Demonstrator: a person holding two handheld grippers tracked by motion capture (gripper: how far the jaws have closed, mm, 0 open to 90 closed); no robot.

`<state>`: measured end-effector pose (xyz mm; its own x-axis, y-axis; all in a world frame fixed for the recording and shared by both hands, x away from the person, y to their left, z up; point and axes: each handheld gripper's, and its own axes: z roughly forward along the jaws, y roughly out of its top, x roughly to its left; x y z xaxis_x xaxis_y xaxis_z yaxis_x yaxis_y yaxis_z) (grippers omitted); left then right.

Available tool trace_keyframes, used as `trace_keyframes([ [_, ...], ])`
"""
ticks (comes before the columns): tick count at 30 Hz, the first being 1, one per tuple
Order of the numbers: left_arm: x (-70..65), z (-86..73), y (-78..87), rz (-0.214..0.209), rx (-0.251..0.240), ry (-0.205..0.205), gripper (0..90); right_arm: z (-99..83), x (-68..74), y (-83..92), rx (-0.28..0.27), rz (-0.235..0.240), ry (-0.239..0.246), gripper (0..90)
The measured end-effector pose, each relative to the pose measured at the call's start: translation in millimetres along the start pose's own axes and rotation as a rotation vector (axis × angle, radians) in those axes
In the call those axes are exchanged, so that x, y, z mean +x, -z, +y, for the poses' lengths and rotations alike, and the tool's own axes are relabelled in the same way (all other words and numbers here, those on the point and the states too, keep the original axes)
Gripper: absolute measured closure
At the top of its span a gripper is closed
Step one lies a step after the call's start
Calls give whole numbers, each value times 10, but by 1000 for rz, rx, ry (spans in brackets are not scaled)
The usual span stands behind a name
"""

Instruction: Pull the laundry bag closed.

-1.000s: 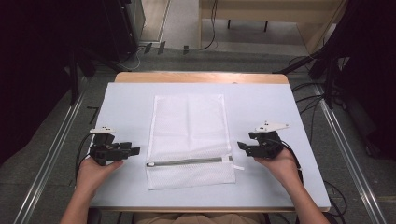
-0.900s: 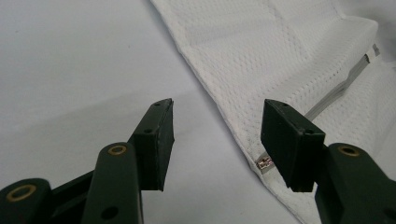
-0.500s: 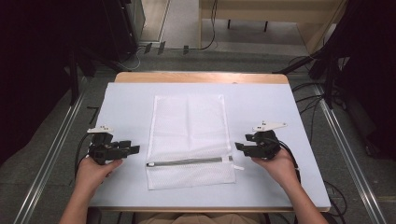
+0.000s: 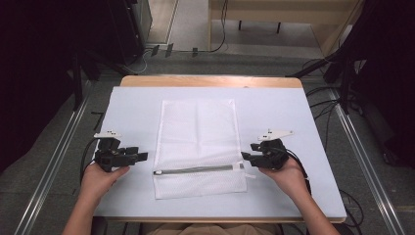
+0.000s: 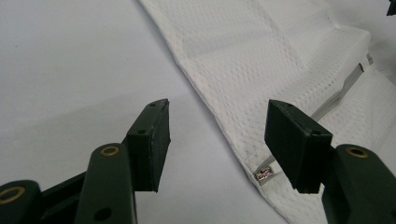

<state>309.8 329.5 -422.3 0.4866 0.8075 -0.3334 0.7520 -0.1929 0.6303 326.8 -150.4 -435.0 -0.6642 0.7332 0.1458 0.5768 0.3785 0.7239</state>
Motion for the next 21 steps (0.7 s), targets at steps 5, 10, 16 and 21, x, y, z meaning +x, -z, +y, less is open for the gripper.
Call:
trace_keyframes([
  [5, -18, 8, -17, 3, 17, -18, 427, 32, 66, 12, 7, 17, 7, 536],
  [10, -35, 31, -20, 4, 13, -33, 431, 71, 144, 20, 7, 25, 26, 519],
  [16, -24, 60, -50, 3, 17, -33, 427, 127, 241, 35, 5, 38, 44, 495],
  [21, -31, 78, -74, 0, 19, -44, 422, 221, 339, 11, 10, 53, 65, 479],
])
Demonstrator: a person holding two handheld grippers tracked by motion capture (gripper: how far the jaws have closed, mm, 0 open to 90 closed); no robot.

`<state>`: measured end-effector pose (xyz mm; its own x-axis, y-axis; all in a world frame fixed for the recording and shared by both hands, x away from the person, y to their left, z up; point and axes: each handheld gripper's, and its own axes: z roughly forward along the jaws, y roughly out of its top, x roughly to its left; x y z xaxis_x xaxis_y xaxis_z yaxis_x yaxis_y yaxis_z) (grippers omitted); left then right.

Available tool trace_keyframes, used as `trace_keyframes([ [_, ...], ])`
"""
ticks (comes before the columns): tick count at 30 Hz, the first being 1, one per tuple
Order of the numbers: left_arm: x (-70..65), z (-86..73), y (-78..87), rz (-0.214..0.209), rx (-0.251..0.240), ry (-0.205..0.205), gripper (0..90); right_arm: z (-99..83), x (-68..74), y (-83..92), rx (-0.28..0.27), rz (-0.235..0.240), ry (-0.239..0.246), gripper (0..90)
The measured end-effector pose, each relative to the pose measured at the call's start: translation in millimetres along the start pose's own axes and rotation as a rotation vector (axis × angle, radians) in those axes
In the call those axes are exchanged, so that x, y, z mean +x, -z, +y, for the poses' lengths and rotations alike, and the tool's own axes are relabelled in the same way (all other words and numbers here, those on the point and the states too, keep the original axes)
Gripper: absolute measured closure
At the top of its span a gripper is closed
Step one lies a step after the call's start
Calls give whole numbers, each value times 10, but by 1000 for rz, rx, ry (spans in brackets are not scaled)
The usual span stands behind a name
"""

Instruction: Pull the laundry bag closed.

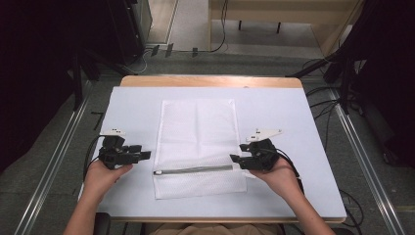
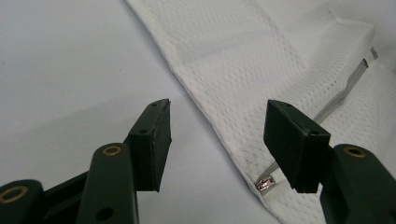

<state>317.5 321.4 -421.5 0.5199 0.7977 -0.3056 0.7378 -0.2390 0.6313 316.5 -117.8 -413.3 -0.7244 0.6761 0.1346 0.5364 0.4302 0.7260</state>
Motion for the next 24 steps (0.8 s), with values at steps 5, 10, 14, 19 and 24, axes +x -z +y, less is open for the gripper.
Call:
trace_keyframes([
  [5, 6, 12, -7, -5, -9, 6, 420, 116, 93, -72, 11, 20, 20, 486],
  [10, 6, 14, -11, -5, -8, 4, 419, 185, 159, -122, 16, 37, 30, 495],
  [14, 3, 14, -4, -2, -10, 4, 419, 268, 238, -205, 26, 64, 43, 502],
  [19, 9, 14, -6, -2, -11, 7, 418, 324, 314, -267, 29, 73, 57, 508],
  [24, 16, 13, 0, -3, -15, 13, 416, 363, 388, -327, 33, 89, 68, 509],
])
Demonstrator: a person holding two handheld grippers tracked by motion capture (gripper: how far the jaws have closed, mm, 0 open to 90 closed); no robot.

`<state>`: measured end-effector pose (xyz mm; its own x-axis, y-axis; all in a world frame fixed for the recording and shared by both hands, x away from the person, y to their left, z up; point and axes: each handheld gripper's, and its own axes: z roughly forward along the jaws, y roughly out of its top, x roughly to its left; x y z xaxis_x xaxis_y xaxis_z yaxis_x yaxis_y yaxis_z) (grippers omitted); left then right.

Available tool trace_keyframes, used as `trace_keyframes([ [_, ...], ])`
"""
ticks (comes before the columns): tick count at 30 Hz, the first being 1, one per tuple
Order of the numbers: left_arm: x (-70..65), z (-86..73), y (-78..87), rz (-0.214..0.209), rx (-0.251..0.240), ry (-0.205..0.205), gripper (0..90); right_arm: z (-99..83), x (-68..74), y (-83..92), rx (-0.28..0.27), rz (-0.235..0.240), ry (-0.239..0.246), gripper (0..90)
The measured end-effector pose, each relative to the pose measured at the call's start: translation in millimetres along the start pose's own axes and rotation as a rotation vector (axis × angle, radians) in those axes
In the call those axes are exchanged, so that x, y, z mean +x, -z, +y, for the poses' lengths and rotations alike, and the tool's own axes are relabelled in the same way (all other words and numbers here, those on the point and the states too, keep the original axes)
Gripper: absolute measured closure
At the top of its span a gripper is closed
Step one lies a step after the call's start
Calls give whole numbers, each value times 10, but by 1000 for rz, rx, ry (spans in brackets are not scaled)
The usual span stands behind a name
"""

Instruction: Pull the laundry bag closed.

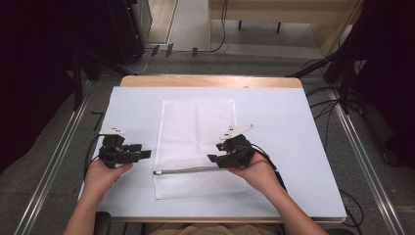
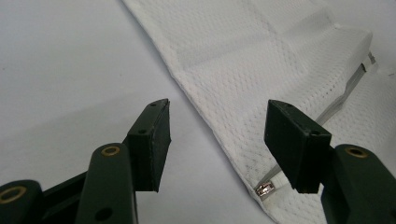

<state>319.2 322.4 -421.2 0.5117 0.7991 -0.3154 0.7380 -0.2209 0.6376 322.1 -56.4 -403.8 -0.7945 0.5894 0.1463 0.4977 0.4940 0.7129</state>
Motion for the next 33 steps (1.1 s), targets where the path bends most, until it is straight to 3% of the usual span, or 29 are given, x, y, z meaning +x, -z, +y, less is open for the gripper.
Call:
trace_keyframes([
  [15, 19, 1, 22, -2, 3, 13, 418, 199, 265, -239, 2, 57, 48, 541],
  [33, 39, 0, 43, -8, -4, 21, 423, 261, 525, -467, 24, 109, 109, 601],
])
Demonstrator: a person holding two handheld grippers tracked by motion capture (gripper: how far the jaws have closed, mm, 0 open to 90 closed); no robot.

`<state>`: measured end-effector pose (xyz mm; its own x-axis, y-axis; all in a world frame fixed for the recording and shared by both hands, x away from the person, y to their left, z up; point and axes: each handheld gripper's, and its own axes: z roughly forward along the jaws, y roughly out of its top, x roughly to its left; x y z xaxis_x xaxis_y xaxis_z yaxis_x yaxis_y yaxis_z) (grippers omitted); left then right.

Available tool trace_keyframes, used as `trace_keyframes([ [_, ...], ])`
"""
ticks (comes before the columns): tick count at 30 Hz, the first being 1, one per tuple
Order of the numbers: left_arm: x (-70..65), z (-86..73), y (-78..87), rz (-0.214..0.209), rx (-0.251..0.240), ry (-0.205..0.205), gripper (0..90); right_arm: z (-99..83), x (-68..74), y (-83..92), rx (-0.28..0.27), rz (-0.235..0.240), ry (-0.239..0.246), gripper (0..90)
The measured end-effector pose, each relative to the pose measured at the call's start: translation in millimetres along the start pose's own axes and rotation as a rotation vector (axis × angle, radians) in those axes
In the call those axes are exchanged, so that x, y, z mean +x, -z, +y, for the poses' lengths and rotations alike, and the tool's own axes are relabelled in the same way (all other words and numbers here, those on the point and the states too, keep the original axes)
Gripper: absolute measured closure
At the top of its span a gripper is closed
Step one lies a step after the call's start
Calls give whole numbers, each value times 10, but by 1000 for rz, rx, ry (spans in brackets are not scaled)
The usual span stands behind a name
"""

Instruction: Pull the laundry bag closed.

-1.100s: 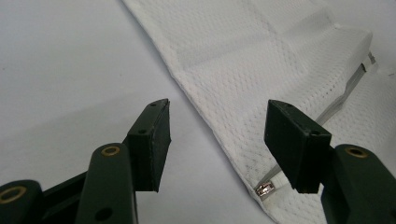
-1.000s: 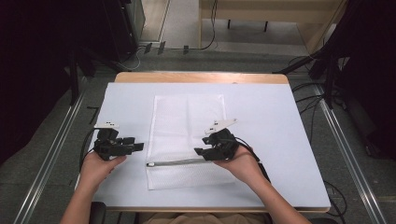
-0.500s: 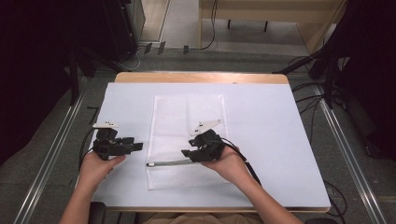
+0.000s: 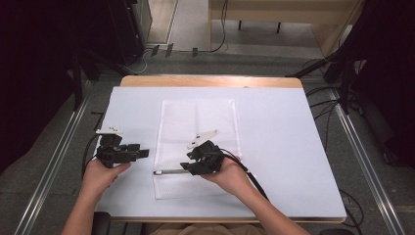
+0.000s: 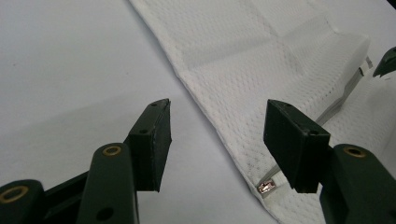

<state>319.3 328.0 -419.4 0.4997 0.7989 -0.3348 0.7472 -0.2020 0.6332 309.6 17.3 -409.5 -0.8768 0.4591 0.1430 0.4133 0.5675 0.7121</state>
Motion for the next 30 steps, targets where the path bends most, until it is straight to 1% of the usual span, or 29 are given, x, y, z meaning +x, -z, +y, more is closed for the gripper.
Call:
trace_keyframes([
  [1, -3, 0, 0, -1, -3, -3, 423, 11, 29, -21, 3, 4, -4, 610],
  [2, -3, 0, 0, -1, -3, -3, 423, 11, 29, -21, 3, 4, -4, 610],
  [8, -2, 1, 7, 1, -4, -1, 424, 39, 114, -122, 7, 32, 11, 624],
  [10, -1, 0, 8, 2, -5, -2, 424, 53, 157, -180, 11, 46, 23, 649],
  [14, 2, 1, 7, 4, -2, -5, 424, 65, 194, -238, 18, 60, 23, 678],
  [15, 2, 1, 8, 5, -3, -5, 424, 68, 212, -288, 25, 59, 39, 685],
  [16, 3, 1, 10, 4, -4, -5, 424, 68, 212, -288, 25, 59, 39, 685],
  [17, 8, 0, 14, 4, -9, -4, 424, 68, 227, -337, 36, 68, 38, 702],
  [21, 16, -2, 17, 6, -8, -2, 426, 74, 236, -405, 38, 84, 27, 722],
  [23, 18, -1, 19, 8, -5, -2, 427, 78, 240, -473, 39, 97, 17, 730],
  [24, 18, -1, 19, 8, -5, -2, 428, 78, 240, -473, 39, 97, 17, 730],
  [26, 18, 0, 15, 7, -4, -3, 428, 79, 257, -528, 50, 110, 15, 732],
  [28, 15, -1, 12, 8, -2, -4, 428, 81, 278, -595, 65, 113, 27, 736],
  [30, 17, -1, 14, 8, -3, -4, 428, 81, 284, -617, 70, 117, 25, 738],
])
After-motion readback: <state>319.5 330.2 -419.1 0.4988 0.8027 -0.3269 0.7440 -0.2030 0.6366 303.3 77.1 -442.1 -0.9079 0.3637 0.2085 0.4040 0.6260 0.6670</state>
